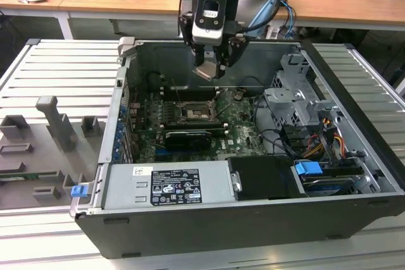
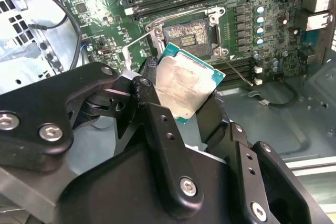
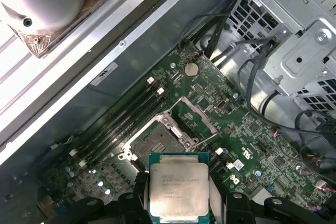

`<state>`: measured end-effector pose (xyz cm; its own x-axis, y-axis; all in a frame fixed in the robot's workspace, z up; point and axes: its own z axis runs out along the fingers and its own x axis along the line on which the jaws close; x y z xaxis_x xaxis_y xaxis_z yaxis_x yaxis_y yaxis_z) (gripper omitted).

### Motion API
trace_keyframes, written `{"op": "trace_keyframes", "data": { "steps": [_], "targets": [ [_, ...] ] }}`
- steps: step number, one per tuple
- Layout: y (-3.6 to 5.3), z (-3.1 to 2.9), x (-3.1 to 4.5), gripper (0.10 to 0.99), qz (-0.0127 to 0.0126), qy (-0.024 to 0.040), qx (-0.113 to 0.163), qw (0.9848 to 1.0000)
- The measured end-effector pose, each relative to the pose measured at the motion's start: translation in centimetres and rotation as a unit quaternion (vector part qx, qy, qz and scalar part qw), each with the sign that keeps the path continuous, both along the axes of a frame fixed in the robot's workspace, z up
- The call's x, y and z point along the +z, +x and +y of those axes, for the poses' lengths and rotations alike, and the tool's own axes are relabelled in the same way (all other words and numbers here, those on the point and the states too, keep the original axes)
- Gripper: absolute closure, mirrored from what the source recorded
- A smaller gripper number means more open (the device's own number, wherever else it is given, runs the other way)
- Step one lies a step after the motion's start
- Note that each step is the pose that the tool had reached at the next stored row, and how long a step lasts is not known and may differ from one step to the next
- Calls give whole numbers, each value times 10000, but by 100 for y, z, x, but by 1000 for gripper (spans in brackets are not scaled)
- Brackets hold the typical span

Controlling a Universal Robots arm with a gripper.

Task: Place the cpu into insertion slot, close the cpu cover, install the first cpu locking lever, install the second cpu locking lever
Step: 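Place the cpu into insertion slot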

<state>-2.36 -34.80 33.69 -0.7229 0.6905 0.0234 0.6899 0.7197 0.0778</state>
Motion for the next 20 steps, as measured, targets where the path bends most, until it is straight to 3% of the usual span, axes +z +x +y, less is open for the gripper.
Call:
{"op": "trace_keyframes", "data": {
  "steps": [12,15,20],
  "targets": [
    [0,0,-57,545,2,0,-32,10000],
    [0,0,-71,545,2,0,-178,9998],
    [0,1,-112,545,4,0,-639,9980]
  ]
}}
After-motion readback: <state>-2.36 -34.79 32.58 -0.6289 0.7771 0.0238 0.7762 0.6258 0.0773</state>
